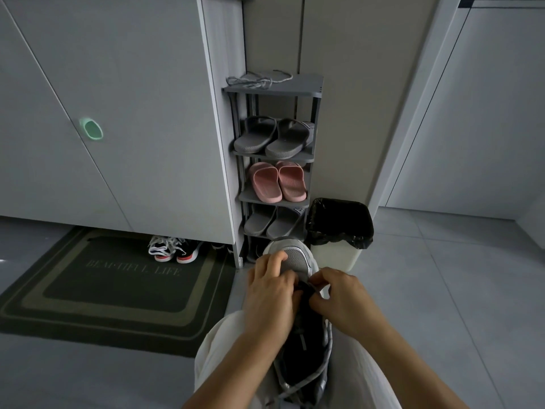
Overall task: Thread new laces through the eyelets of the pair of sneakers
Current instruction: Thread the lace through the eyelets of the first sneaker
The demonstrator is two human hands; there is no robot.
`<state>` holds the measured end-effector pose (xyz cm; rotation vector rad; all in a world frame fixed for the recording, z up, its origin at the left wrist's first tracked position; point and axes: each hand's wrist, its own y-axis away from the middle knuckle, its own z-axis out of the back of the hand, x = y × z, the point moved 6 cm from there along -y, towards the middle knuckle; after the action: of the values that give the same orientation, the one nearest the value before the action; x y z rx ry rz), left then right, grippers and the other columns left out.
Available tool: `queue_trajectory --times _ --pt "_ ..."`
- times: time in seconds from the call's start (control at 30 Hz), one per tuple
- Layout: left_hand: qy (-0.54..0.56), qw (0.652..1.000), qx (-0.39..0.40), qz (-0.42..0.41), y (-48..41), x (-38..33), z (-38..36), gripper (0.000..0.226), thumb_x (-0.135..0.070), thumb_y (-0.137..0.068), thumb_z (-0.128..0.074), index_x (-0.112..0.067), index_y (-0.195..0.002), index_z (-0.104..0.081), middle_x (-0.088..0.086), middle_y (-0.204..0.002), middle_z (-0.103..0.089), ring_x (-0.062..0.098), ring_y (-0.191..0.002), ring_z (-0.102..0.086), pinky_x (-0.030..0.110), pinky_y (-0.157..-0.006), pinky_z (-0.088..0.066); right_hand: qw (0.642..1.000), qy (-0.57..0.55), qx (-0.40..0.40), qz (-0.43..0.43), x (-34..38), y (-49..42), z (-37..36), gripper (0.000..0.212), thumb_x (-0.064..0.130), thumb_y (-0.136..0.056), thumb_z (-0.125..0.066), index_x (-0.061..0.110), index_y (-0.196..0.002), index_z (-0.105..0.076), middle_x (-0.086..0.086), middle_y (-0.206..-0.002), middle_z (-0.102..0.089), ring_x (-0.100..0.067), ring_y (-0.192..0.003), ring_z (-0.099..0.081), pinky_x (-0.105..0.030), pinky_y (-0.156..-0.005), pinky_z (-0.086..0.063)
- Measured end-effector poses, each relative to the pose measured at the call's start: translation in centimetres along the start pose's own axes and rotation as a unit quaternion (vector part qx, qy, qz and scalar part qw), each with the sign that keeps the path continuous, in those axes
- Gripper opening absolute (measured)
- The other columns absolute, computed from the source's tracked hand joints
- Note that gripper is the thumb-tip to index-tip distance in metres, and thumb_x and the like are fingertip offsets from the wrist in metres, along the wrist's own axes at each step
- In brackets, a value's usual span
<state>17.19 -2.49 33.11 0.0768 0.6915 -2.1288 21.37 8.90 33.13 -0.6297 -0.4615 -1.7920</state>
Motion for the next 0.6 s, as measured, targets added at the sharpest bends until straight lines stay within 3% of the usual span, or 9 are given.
queue_trajectory --times 0.1,0.23,0.4,0.5,0.57,0.6 --pt "-0.032 0.999 0.004 0.002 -0.4 -0.5 -0.1 0.026 -0.027 -0.043 -0.087 -0.026 -0.058 -0.066 -0.004 -0.1 -0.066 0.015 -0.091 -0.06 0.026 -0.07 -0.052 1.0 0.0 0.012 -0.007 -0.1 -0.1 0.0 0.026 0.023 -0.075 -0.062 0.017 -0.101 -0.064 0.002 -0.103 -0.066 -0.017 -0.089 -0.057 -0.032 -0.081 -0.048" --pt "-0.06 0.997 -0.013 -0.057 -0.8 -1.1 0.4 0.021 -0.019 -0.048 -0.083 -0.022 -0.057 -0.064 -0.004 -0.095 -0.065 0.014 -0.092 -0.042 0.026 -0.069 -0.05 1.0 0.017 0.022 -0.002 0.0 0.1 0.2 0.03 0.026 -0.076 -0.061 0.023 -0.106 -0.062 0.008 -0.106 -0.064 -0.012 -0.087 -0.054 -0.029 -0.082 -0.047" --pt "-0.034 0.995 -0.027 -0.091 0.8 1.1 4.2 0.02 -0.012 -0.057 -0.076 -0.018 -0.059 -0.057 -0.003 -0.089 -0.062 0.014 -0.087 -0.042 0.026 -0.072 -0.032 0.998 0.042 0.042 0.015 -0.6 0.5 0.2 0.028 0.039 -0.079 -0.059 0.027 -0.104 -0.058 0.012 -0.101 -0.06 -0.007 -0.085 -0.054 -0.025 -0.078 -0.047" --pt "-0.007 0.999 -0.036 -0.039 1.5 4.3 6.8 0.011 -0.023 -0.072 -0.059 -0.017 -0.064 -0.056 -0.001 -0.088 -0.06 0.014 -0.08 -0.051 0.03 -0.07 -0.045 0.995 -0.02 0.097 0.006 -1.5 0.3 -0.1 0.024 0.041 -0.082 -0.061 0.027 -0.1 -0.059 0.013 -0.096 -0.06 0.001 -0.073 -0.05 -0.015 -0.068 -0.042" --pt "0.001 0.999 -0.033 -0.01 2.0 6.0 7.6 0.01 -0.022 -0.076 -0.059 -0.017 -0.068 -0.056 -0.002 -0.088 -0.059 0.014 -0.076 -0.058 0.033 -0.07 -0.05 0.995 -0.039 0.091 0.013 -2.1 0.1 0.3 0.019 0.04 -0.083 -0.06 0.028 -0.098 -0.058 0.013 -0.096 -0.059 0.0 -0.076 -0.052 -0.019 -0.072 -0.045" --pt "0.019 0.999 -0.033 0.003 2.2 6.4 7.8 0.01 -0.018 -0.076 -0.065 -0.016 -0.069 -0.057 -0.002 -0.087 -0.059 0.015 -0.075 -0.059 0.035 -0.069 -0.053 0.997 -0.025 0.051 0.043 -1.9 -0.1 0.9 0.019 0.039 -0.084 -0.06 0.027 -0.099 -0.059 0.014 -0.096 -0.058 -0.001 -0.081 -0.053 -0.024 -0.079 -0.047"
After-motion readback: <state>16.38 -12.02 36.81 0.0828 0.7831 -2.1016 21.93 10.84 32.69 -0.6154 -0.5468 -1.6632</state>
